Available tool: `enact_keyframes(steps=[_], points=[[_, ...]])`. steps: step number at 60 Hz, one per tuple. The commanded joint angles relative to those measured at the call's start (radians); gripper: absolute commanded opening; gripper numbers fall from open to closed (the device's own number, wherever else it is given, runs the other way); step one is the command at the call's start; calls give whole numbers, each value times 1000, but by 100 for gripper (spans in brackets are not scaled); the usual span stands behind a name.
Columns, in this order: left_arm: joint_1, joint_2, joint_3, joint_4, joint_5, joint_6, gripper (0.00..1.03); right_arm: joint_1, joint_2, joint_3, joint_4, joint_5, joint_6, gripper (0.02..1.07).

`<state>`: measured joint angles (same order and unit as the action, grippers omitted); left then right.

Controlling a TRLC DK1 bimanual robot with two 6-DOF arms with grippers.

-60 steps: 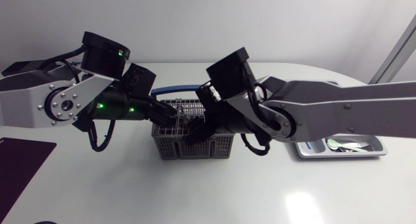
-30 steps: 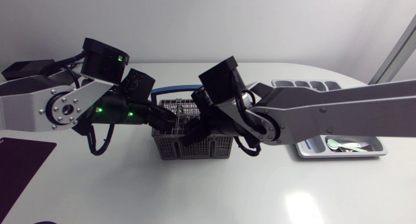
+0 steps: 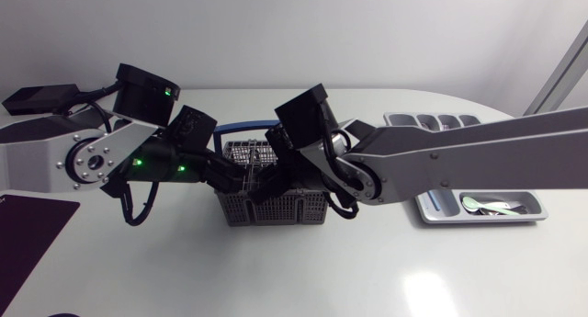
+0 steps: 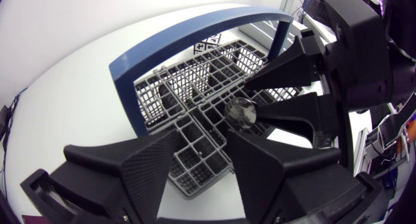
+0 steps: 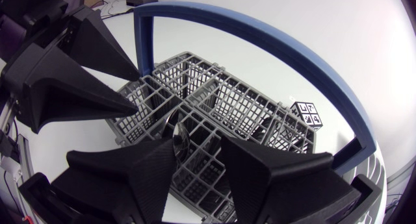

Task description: Transfer all utensils from the basket to the drawer tray.

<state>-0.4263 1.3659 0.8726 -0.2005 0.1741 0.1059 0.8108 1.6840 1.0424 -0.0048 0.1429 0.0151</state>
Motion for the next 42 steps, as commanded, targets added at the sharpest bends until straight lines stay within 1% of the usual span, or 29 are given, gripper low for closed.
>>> enact_keyframes(steps=[1,2,7,8,9,12,14,17,23,32,42], points=[[4,-22,-38,10,34,29,55,8,28,30,11,9,-1,38],[4,-22,-38,10,34,29,55,8,28,30,11,9,-1,38],[-6,-42,-61,21,42,57,55,7,34,34,11,9,2,25],[-6,-47,-66,21,56,67,55,7,34,33,11,9,3,21],[-6,-53,-72,21,59,86,55,7,34,33,11,9,6,21],[-6,-62,-78,19,62,103,55,4,33,33,11,7,8,20],[-5,-77,-87,19,88,121,55,4,33,31,11,6,9,18],[0,-90,-96,19,105,138,55,-1,33,31,9,-3,14,17],[1,-113,-123,26,122,176,55,-15,33,33,0,-52,28,13],[-6,-126,-139,29,123,176,55,-22,29,36,-29,-111,34,12],[-35,-148,-175,59,122,176,55,-25,28,36,-34,-143,39,10]])
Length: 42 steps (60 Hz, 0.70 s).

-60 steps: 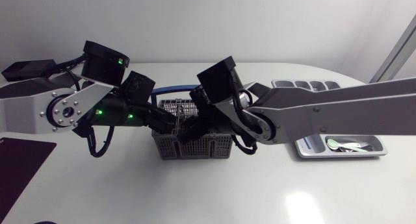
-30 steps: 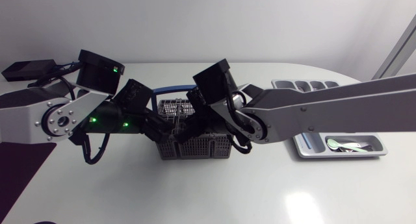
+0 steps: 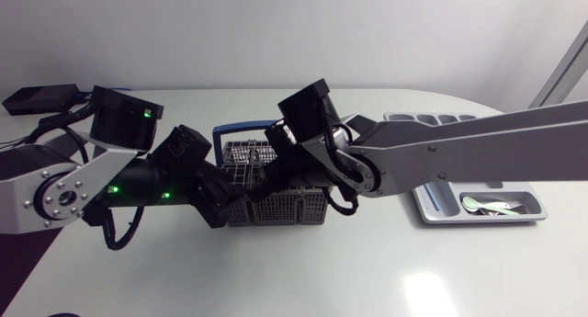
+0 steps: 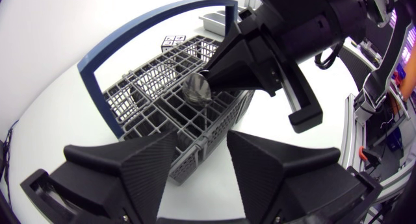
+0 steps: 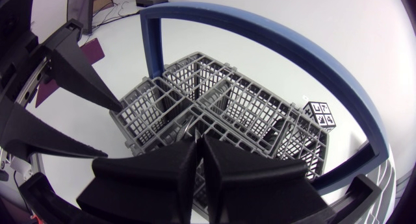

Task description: Transfer all utensils from the basket to the drawer tray.

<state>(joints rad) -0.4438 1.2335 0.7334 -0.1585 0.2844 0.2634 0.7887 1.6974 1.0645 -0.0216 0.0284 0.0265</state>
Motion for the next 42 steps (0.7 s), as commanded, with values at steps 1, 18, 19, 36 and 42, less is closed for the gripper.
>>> enact_keyframes(steps=[1,18,19,36,42], points=[[-22,-16,-40,22,13,19,55,-3,15,14,-17,-36,29,8],[-45,-12,-68,60,12,20,55,-19,4,15,-26,-79,41,8],[-45,-11,-68,63,10,20,55,-19,2,15,-26,-79,41,8],[-45,55,-85,119,-4,30,55,27,-56,31,-75,47,-10,8],[-44,89,-88,139,-11,33,55,46,-68,38,-95,82,-25,8]])
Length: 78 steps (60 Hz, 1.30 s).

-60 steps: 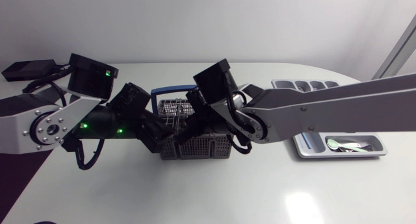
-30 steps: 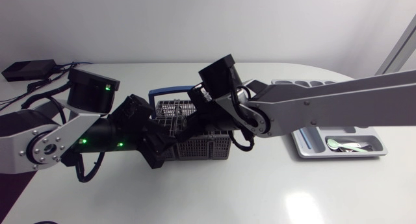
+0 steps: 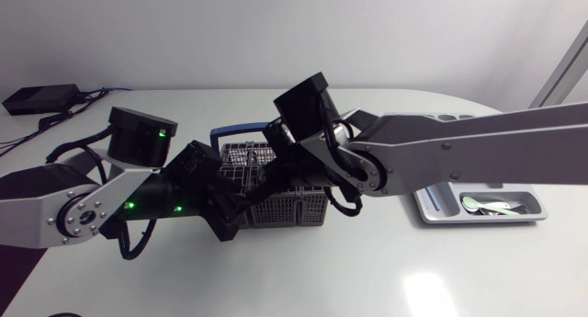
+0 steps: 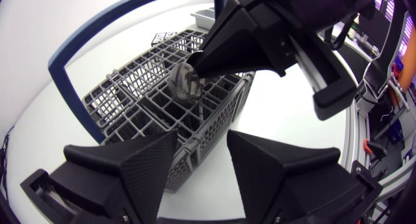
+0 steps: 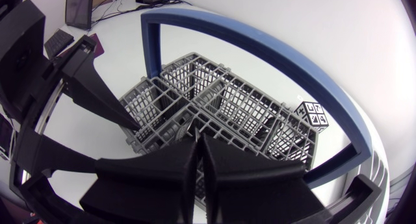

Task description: Transfer all utensils from the basket to the drawer tray.

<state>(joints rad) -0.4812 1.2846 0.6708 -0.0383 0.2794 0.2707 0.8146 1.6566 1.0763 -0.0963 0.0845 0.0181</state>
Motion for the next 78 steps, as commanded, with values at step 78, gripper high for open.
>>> enact_keyframes(steps=[78], points=[[-20,64,-27,43,-19,30,55,-132,-570,-49,-358,-51,-472,8]])
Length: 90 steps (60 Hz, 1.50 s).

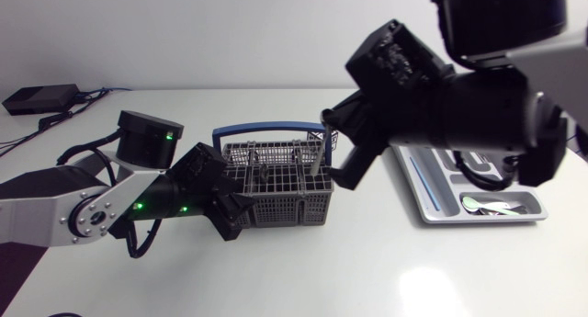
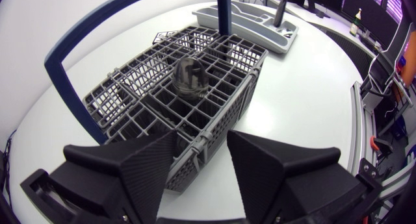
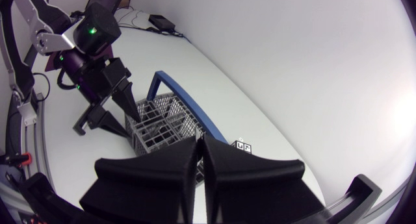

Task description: Transfer all utensils from the basket to the drawer tray.

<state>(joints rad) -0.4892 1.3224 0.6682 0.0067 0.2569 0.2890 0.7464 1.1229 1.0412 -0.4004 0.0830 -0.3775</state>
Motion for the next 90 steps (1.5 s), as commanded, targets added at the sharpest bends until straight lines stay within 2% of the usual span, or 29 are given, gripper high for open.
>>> enact_keyframes(steps=[1,11,20,34,48,59,67,90], points=[[-14,26,-24,-2,2,13,55,-79,-44,-12,-66,-65,-90,8],[-31,26,-19,-2,-7,12,55,-275,-86,-29,-192,-195,-311,8],[-48,28,-18,-2,-16,10,55,-475,-81,-66,-253,-290,-560,8],[-61,29,-18,-1,-30,7,55,-664,-41,-102,-287,-322,-867,8],[-71,29,-16,-1,-38,4,55,-871,104,-64,-313,-341,-1158,8],[-86,32,-10,-1,-44,1,55,-998,215,-40,-267,-315,-1436,8],[-94,35,-9,-1,-54,4,55,-1039,288,-20,-235,-282,-1551,8],[-68,11,-28,-11,-61,30,55,-1096,505,28,-224,-52,-1776,8]])
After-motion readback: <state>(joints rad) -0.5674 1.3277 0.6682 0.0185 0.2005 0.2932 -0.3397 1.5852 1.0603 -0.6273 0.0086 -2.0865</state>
